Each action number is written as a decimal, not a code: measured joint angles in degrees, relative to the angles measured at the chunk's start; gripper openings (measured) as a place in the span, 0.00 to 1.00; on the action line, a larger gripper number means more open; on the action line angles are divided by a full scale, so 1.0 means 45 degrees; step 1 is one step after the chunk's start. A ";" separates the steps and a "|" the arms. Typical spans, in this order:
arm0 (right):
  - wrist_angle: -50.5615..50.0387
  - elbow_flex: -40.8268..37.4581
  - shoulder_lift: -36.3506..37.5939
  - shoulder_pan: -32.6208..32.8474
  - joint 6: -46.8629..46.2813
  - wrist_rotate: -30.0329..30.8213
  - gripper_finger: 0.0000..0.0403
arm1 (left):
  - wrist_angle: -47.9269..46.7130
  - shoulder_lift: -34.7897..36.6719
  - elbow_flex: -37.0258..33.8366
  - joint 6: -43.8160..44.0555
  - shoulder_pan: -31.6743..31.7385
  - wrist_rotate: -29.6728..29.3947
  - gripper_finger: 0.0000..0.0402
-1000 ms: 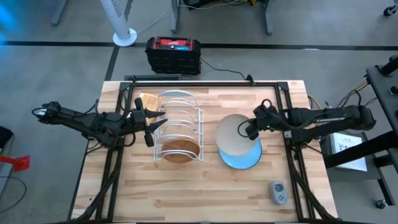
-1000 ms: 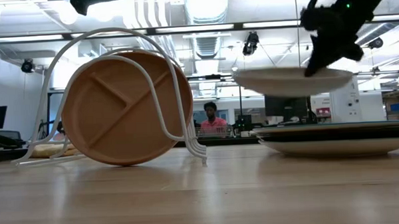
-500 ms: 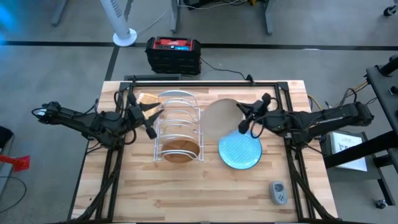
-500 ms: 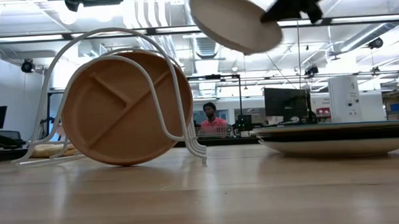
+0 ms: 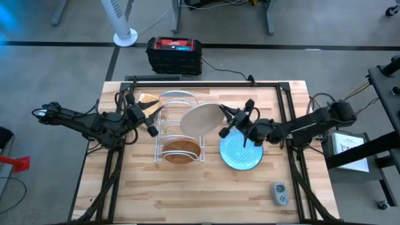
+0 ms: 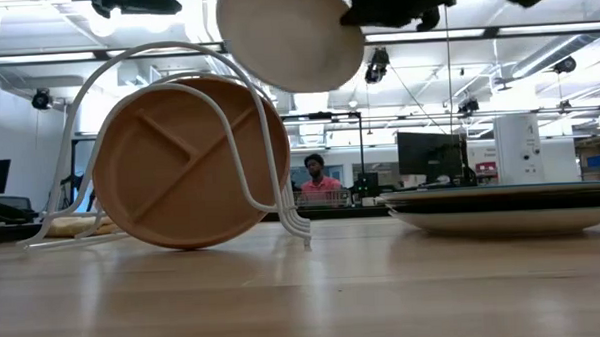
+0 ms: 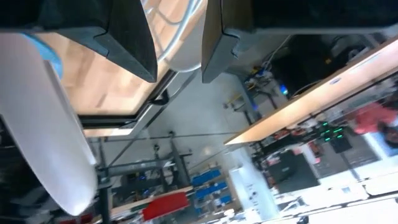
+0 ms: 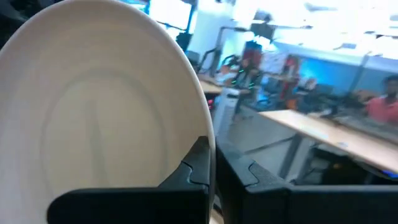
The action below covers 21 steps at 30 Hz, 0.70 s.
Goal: Sort dishes
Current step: Put the white plate into the dishwasher rack
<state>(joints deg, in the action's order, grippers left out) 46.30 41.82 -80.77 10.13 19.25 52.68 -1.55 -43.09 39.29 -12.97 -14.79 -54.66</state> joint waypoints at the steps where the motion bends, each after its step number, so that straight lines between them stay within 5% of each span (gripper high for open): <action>1: 0.0445 0.0000 -0.0248 0.0034 0.0329 0.0239 0.00 | 0.0003 -0.0005 0.0000 0.0003 0.0000 -0.0113 0.29; 21: 0.1525 0.1481 -0.3613 0.0221 0.0485 0.0776 0.00 | 0.0060 -0.0024 0.0000 0.0033 0.0000 -0.0551 0.29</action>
<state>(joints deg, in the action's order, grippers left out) 53.16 48.49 -97.03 11.12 21.44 56.17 -1.28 -43.20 39.29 -12.82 -14.79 -57.14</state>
